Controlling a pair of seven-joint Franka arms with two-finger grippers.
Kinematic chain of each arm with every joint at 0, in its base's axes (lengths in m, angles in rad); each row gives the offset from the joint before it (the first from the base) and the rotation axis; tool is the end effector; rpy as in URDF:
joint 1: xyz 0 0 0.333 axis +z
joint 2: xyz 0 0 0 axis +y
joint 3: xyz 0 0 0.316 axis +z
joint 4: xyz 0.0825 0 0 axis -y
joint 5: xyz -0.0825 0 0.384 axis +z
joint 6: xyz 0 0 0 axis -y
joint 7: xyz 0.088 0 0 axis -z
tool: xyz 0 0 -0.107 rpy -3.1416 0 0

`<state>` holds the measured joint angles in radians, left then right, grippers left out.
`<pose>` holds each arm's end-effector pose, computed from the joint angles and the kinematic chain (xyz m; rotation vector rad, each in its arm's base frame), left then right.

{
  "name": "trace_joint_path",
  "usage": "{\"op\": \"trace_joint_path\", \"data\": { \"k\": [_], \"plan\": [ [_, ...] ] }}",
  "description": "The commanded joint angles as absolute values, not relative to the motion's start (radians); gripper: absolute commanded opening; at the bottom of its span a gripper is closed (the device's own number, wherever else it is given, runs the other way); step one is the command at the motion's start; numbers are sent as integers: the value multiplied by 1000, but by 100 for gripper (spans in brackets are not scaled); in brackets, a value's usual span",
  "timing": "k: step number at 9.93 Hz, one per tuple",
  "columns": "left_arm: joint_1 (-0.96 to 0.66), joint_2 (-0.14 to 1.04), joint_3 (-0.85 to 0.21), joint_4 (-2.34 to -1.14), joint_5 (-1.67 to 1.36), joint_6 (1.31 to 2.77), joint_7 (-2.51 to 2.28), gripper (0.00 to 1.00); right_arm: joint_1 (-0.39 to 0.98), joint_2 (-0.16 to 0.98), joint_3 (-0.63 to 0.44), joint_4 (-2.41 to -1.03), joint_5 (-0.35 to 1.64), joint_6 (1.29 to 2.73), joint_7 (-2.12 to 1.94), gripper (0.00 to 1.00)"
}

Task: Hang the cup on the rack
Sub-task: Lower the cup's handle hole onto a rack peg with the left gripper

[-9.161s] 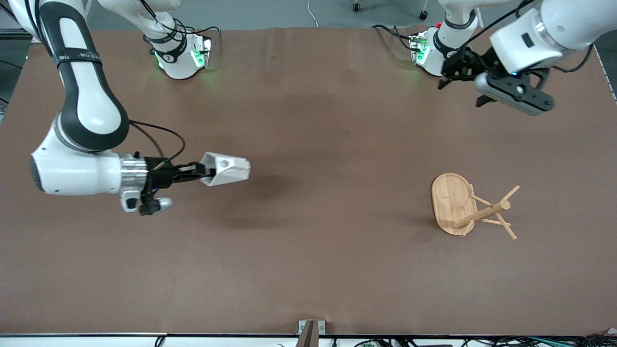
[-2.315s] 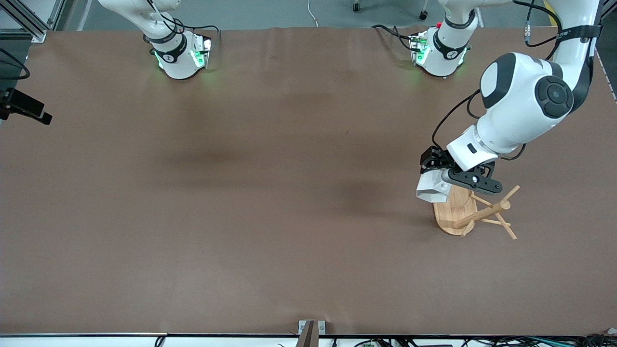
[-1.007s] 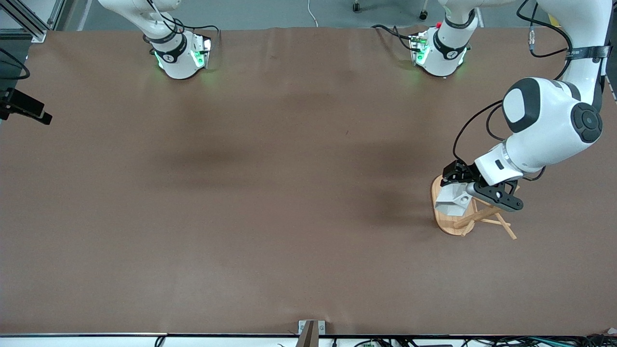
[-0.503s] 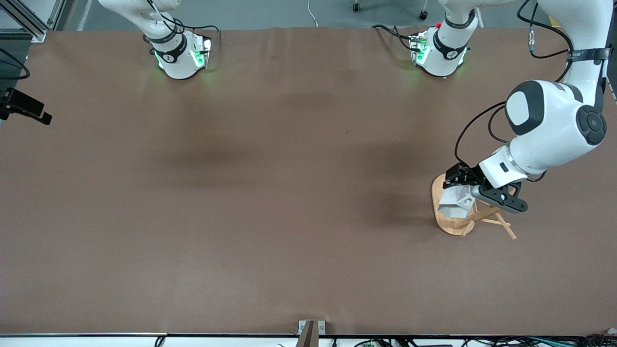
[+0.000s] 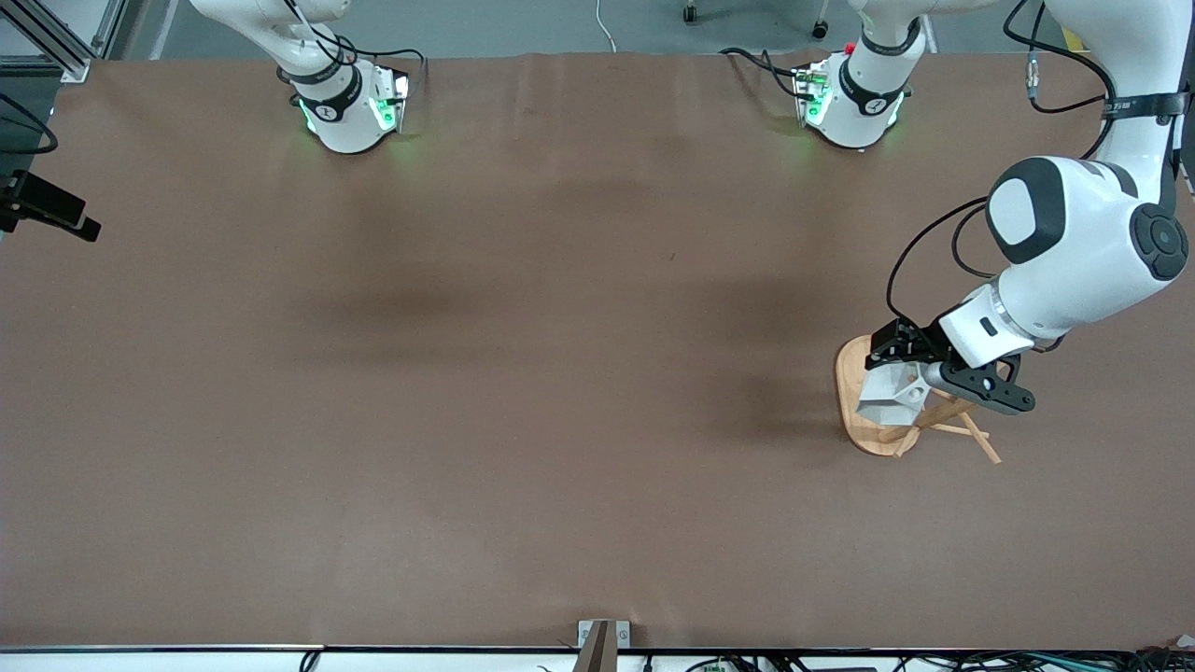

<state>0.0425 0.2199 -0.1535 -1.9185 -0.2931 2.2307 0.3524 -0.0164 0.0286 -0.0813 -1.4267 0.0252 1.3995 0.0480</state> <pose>0.6113 -0.0728 0.3910 2.8467 -0.4133 0.1795 0.5431 -0.0494 0.6611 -3.1086 0.2213 0.0859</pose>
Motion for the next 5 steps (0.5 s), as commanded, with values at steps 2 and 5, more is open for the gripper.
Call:
{"op": "trace_joint_path", "data": {
  "k": [2,5],
  "plan": [
    [38,267,-137,-1927,-307,2270,354,4,-20,12,-80,-1443,12,1405,51,100],
    [41,268,-135,-1922,-304,2273,350,100,-23,12,-81,-1443,12,1408,51,100]
  ]
}}
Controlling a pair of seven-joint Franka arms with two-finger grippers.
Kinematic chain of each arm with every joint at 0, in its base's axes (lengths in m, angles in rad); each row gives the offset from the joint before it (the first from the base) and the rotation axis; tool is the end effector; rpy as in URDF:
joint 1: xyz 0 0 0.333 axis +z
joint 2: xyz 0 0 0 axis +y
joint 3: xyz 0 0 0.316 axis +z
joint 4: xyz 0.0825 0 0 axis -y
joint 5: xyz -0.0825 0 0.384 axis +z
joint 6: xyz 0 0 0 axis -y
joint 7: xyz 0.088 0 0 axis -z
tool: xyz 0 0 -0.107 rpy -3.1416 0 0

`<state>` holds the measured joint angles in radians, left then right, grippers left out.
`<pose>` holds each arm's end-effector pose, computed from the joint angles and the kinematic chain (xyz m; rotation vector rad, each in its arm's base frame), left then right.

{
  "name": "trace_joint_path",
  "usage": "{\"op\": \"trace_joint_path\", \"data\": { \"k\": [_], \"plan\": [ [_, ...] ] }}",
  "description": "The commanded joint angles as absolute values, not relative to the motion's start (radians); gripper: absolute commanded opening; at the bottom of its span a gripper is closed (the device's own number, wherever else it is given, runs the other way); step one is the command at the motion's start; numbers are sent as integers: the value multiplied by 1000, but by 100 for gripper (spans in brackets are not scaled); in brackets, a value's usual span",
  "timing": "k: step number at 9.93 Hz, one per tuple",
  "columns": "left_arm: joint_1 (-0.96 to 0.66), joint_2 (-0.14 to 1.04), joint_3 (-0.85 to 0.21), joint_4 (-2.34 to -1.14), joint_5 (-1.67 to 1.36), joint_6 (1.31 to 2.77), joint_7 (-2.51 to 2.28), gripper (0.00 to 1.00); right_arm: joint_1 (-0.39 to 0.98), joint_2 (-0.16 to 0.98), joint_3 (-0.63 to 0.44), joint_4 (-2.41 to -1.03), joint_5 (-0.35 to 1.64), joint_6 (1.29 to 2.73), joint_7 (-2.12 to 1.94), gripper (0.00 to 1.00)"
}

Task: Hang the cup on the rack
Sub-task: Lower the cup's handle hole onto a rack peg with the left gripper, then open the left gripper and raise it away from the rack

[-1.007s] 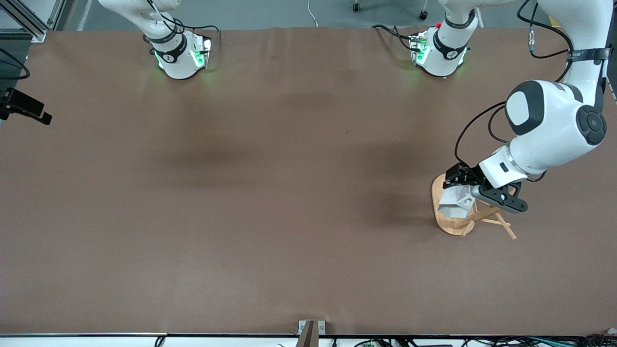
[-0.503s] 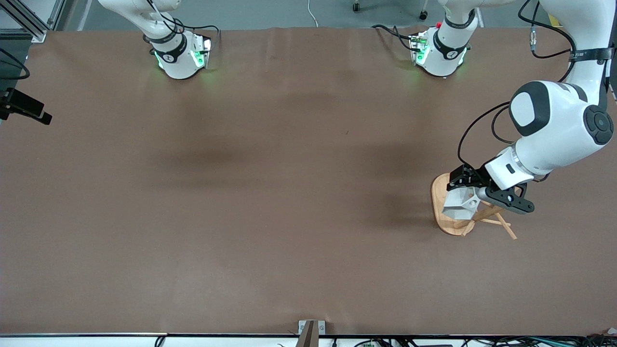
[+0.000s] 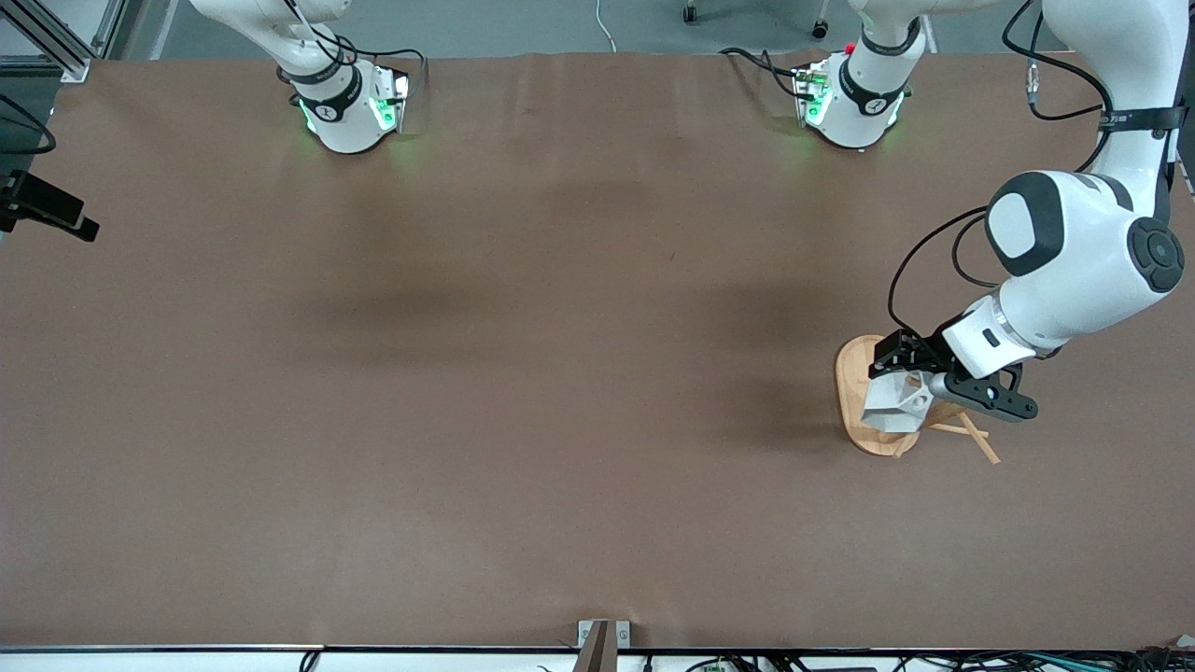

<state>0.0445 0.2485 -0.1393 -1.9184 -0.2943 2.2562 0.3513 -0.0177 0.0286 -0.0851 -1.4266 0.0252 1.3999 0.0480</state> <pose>0.6164 -0.0624 0.3756 2.8552 -0.3781 0.1772 0.5429 -0.0521 0.6611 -3.1080 0.2292 0.0850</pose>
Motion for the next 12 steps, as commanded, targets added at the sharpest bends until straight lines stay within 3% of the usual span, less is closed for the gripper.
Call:
{"op": "trace_joint_path", "data": {
  "k": [1,7,12],
  "plan": [
    [41,259,-135,-1919,-302,2270,339,100,-23,12,-81,-1443,12,1408,51,100],
    [37,42,-140,-1893,-193,2039,33,100,-25,12,-83,-1443,12,1411,52,100],
    [35,-26,-137,-1683,-29,1700,4,100,-25,14,-84,-1442,11,1410,51,100]
  ]
}}
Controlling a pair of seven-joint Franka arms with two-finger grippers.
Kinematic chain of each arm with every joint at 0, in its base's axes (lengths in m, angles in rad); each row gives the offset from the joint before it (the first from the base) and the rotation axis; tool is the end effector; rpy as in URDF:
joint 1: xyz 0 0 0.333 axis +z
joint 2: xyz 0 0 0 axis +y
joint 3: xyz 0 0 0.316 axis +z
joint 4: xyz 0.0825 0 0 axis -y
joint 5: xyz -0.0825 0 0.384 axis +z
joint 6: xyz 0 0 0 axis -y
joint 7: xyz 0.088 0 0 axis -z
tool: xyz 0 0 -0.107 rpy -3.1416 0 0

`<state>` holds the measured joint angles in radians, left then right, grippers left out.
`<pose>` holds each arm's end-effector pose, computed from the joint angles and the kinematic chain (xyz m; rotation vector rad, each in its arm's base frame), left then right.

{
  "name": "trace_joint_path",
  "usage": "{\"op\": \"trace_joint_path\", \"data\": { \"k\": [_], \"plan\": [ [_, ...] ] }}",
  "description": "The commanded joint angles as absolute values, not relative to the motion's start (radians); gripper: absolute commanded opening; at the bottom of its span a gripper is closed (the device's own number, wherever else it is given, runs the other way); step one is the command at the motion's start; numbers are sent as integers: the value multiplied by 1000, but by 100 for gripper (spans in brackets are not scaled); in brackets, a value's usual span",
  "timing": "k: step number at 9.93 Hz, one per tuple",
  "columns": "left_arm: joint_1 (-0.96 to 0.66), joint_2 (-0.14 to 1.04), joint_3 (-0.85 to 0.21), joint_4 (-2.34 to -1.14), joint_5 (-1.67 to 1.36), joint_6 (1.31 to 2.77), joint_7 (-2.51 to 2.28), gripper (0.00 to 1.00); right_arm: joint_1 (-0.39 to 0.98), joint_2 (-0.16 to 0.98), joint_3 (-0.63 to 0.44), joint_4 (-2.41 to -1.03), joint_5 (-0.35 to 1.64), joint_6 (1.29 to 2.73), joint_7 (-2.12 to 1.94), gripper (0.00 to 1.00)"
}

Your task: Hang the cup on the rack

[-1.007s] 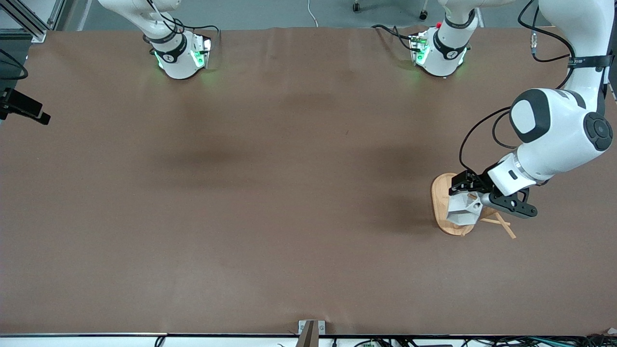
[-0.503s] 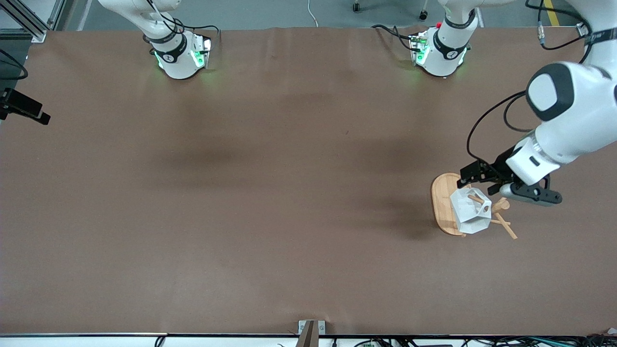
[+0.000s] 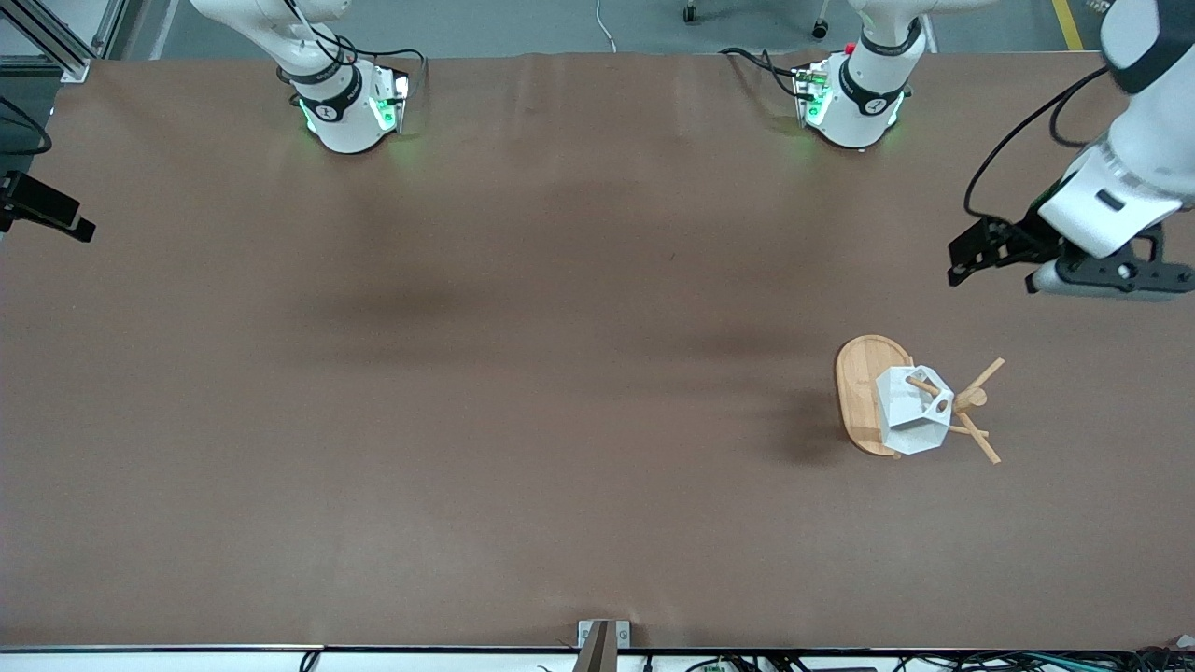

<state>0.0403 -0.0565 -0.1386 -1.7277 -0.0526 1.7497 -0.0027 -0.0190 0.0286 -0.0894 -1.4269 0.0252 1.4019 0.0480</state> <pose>0.5478 -0.0607 0.5968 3.0882 -0.1365 0.1170 0.5428 -0.0552 0.6612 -3.1074 0.2380 0.0823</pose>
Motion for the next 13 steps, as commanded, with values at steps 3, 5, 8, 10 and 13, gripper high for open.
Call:
{"op": "trace_joint_path", "data": {
  "k": [3,5,8,10,13],
  "plan": [
    [-37,-60,-120,-1646,38,1596,-20,100,-29,14,-84,-1443,14,1404,51,100],
    [-38,-107,-120,-1696,49,1595,-28,100,-34,15,-86,-1443,12,1404,49,100],
    [-26,-121,-120,-1698,40,1594,-35,100,-67,18,-84,-1443,25,1404,51,100],
    [-5,-110,-115,-1671,35,1582,-20,100,-61,18,-84,-1445,25,1437,34,100],
    [-5,-101,-115,-1651,32,1563,-28,100,-61,18,-83,-1436,14,1439,-26,100]
  ]
}}
